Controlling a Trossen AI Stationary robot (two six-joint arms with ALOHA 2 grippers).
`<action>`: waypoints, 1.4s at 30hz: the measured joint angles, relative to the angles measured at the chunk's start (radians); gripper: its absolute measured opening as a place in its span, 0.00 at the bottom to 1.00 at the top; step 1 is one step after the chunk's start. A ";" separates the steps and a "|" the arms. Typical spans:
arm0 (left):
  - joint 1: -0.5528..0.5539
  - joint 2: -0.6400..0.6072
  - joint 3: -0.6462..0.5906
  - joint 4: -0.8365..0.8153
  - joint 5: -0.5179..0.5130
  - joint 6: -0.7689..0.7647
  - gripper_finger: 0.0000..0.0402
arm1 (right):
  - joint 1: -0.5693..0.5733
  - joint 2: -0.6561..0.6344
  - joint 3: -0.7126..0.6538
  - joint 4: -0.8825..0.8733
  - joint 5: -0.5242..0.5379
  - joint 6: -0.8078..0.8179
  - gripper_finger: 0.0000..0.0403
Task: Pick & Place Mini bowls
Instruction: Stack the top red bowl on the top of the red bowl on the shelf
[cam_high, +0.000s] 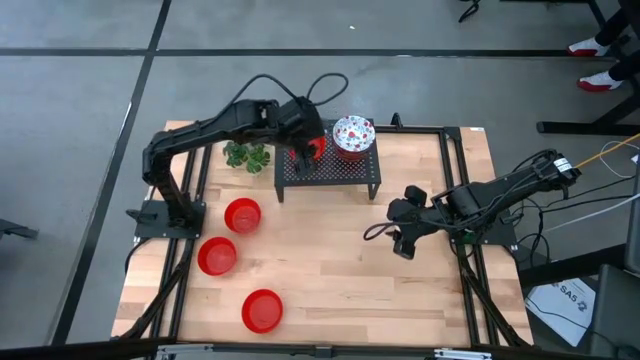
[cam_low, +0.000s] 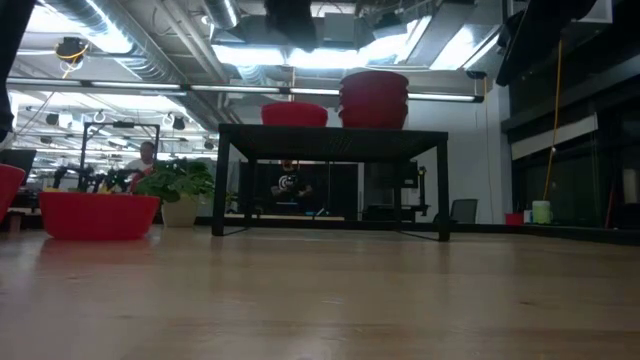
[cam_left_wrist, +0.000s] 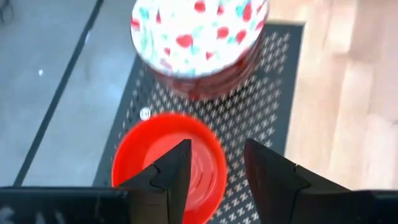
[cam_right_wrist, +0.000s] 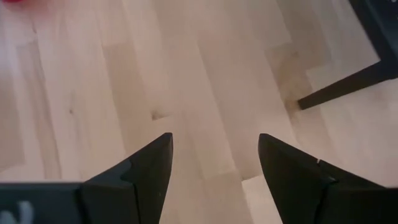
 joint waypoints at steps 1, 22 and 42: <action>-0.005 0.000 0.017 0.000 0.000 0.004 0.36 | 0.000 0.000 0.000 0.003 -0.006 0.007 0.59; -0.053 0.000 0.093 0.015 -0.001 0.041 0.36 | -0.002 0.000 0.000 0.090 -0.018 0.003 0.59; -0.053 0.000 0.093 0.014 0.001 0.127 0.36 | -0.006 -0.466 -0.711 1.229 -0.120 -0.389 0.59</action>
